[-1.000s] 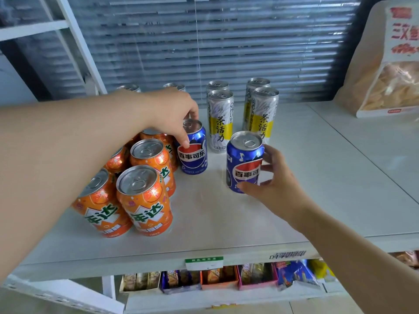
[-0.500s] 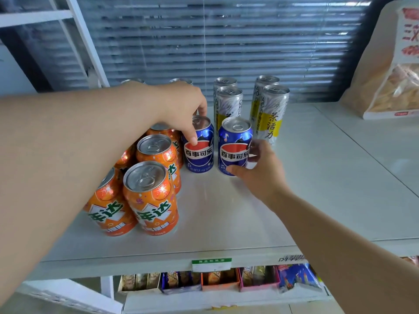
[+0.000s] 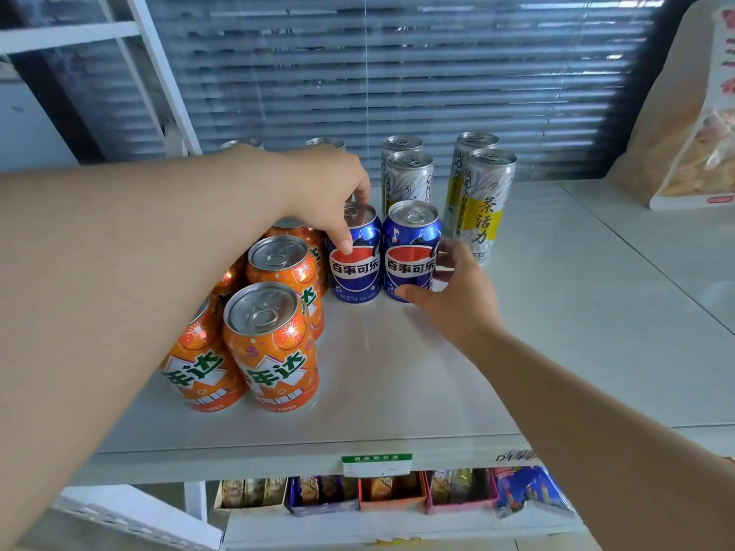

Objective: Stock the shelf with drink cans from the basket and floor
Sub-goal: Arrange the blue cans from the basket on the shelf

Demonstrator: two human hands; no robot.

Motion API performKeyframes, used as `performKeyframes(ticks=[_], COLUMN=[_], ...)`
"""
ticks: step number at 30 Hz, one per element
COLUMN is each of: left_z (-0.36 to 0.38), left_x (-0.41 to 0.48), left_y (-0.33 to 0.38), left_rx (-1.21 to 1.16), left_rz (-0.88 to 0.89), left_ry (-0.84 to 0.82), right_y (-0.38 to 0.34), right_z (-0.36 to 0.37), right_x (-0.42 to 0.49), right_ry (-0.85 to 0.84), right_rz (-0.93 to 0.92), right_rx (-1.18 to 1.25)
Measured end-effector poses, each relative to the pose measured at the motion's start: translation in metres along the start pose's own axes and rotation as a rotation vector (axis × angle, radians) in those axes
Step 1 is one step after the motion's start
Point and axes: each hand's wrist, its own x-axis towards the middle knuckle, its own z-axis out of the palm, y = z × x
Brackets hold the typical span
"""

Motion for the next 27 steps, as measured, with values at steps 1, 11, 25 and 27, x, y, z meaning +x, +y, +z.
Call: performKeyframes(ticks=[1, 11, 25, 27], left_z=[0.000, 0.001, 0.040, 0.056], left_x=[0.000, -0.022, -0.061, -0.070], left_y=[0.001, 0.017, 0.253, 0.299], left_rx=[0.007, 0.027, -1.032, -1.090], left_rz=[0.001, -0.080, -0.251, -0.226], left_ry=[0.000, 0.051, 0.474, 0.396], right_y=[0.000, -0.002, 0.049, 0.068], right_z=[0.000, -0.032, -0.255, -0.287], right_x=[0.001, -0.016, -0.150, -0.184], right_ry=[-0.004, 0.015, 0.254, 0.310], right_rz=[0.005, 0.099, 0.179, 0.205], right_rx=[0.000, 0.069, 0.136, 0.106])
